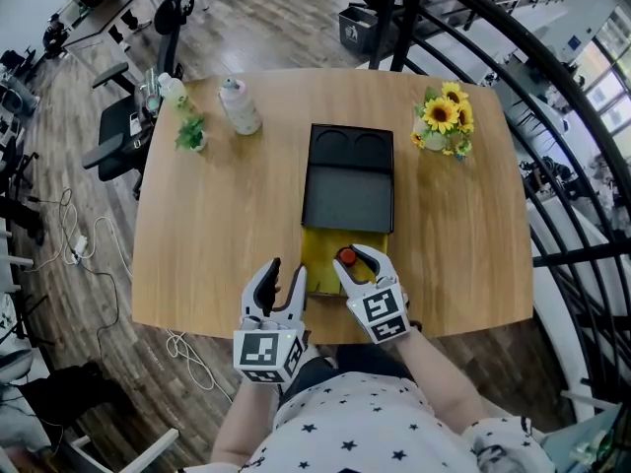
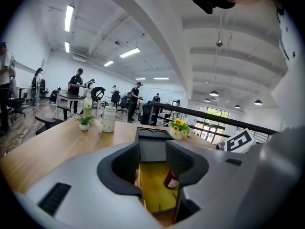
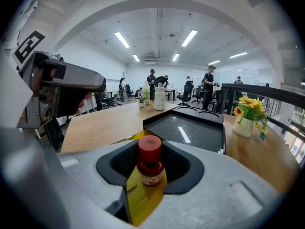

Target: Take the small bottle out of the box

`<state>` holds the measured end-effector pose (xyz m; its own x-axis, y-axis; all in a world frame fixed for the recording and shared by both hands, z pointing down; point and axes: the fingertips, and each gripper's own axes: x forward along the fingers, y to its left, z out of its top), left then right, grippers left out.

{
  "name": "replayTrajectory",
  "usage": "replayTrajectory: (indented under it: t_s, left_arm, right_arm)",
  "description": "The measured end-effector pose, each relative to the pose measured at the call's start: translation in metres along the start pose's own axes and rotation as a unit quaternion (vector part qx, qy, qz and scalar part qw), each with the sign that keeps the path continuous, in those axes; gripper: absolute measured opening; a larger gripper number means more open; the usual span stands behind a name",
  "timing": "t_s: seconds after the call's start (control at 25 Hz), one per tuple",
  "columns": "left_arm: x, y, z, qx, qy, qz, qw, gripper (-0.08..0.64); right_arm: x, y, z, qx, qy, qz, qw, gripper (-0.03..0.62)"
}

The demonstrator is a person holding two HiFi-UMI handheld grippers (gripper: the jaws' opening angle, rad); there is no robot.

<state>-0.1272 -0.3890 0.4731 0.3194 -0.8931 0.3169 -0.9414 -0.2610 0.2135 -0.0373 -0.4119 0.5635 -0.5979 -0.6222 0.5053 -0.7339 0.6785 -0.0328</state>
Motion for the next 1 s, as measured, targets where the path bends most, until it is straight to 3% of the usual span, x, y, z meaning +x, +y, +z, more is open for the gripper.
replayTrajectory:
  t_s: [0.52, 1.0]
  left_arm:
    - [-0.003, -0.004, -0.002, 0.001, -0.002, 0.001, 1.0000, 0.164]
    - [-0.024, -0.010, 0.001, 0.005, -0.017, 0.000, 0.9998, 0.164]
  right_arm:
    - [-0.002, 0.004, 0.004, -0.022, -0.002, 0.002, 1.000, 0.147]
    - [-0.031, 0.007, 0.035, -0.022, -0.036, -0.013, 0.999, 0.147]
